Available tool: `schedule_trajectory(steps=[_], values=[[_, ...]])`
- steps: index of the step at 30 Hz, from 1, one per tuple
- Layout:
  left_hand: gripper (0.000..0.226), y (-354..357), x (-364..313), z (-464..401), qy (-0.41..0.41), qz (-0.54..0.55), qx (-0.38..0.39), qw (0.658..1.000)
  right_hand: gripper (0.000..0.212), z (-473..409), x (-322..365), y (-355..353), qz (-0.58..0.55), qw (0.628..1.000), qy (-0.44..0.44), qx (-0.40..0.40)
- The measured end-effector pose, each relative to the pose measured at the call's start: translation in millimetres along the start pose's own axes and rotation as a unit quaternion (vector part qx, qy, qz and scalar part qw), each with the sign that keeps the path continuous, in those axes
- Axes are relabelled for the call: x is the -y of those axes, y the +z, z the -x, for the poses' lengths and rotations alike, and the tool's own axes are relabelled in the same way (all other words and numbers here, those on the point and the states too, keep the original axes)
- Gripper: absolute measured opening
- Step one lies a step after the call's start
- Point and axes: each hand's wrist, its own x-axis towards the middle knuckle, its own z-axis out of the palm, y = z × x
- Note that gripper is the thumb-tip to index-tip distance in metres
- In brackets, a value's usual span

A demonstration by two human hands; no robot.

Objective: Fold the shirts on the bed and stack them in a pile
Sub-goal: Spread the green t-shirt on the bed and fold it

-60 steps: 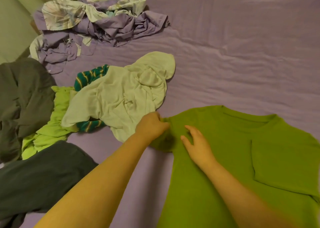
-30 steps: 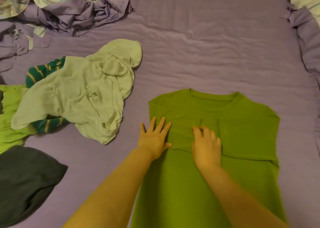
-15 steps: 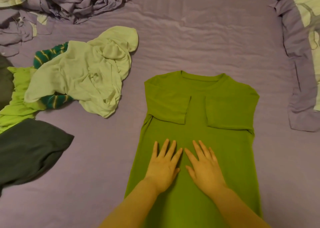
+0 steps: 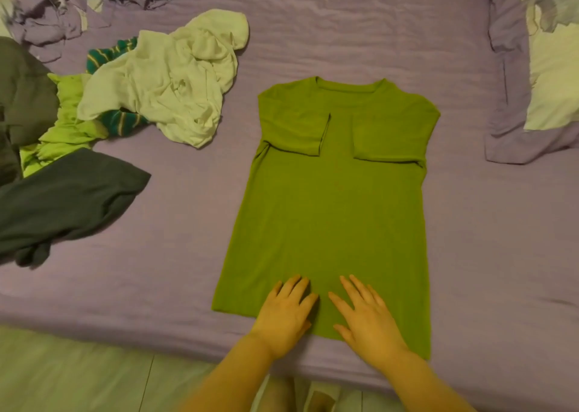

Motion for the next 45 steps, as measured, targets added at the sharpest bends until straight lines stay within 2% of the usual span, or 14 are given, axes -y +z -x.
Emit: schedule_trajectory(steps=[4, 8, 10, 14, 16, 18, 22, 25, 28, 33, 37, 39, 45], values=[[0.071, 12.0, -5.4, 12.4, 0.001, -0.002, 0.035, 0.999, 0.070, 22.3, 3.0, 10.8, -0.015, 0.999, 0.000, 0.045], [0.063, 14.4, -6.2, 3.1, -0.033, -0.010, 0.032, 0.999, 0.062, 24.6, 3.0, 16.4, -0.016, 0.999, 0.017, 0.043], [0.053, 14.4, -6.7, -3.1, -0.042, -0.021, 0.018, 0.999, 0.055, 20.3, 3.9, 15.7, -0.012, 0.998, 0.035, 0.049], [0.015, 11.1, -0.2, -12.6, -0.036, -0.035, -0.023, 0.998, 0.027, 9.2, 5.5, 14.7, -0.010, 0.998, 0.058, 0.018], [0.026, 1.8, 3.1, -20.0, -0.044, 0.004, -0.009, 0.999, 0.014, 2.1, 2.4, 9.6, -0.016, 0.998, 0.062, 0.010], [0.029, -16.8, 9.4, -30.1, -0.080, 0.067, 0.003, 0.994, 0.021, -11.1, -2.0, -3.1, -0.063, 0.993, 0.099, 0.014], [0.025, -51.7, 24.8, -64.5, -0.123, 0.155, 0.023, 0.980, 0.026, -52.2, -15.3, -37.4, -0.176, 0.959, 0.221, -0.024], [0.040, -92.1, 42.1, -92.9, -0.114, 0.119, -0.010, 0.986, 0.030, -89.6, -30.8, -64.3, -0.218, 0.941, 0.250, -0.071], [0.047, -125.4, 71.3, -121.1, -0.106, 0.087, -0.015, 0.990, 0.027, -124.0, -53.8, -92.5, -0.248, 0.926, 0.265, -0.109], [0.034, -160.0, 117.8, -160.5, -0.140, 0.142, -0.039, 0.979, 0.025, -166.3, -83.9, -136.7, -0.257, 0.915, 0.270, -0.152], [0.024, -181.8, 143.6, -191.6, -0.193, 0.299, -0.127, 0.926, 0.028, -199.5, -105.5, -159.9, -0.240, 0.920, 0.261, -0.168], [0.024, -192.9, 155.0, -208.6, -0.212, 0.331, -0.163, 0.905, 0.027, -219.3, -118.8, -168.4, -0.240, 0.918, 0.262, -0.176], [0.029, -232.5, 181.4, -268.1, -0.224, 0.285, -0.208, 0.909, 0.025, -292.2, -160.8, -187.6, -0.268, 0.915, 0.235, -0.188]])
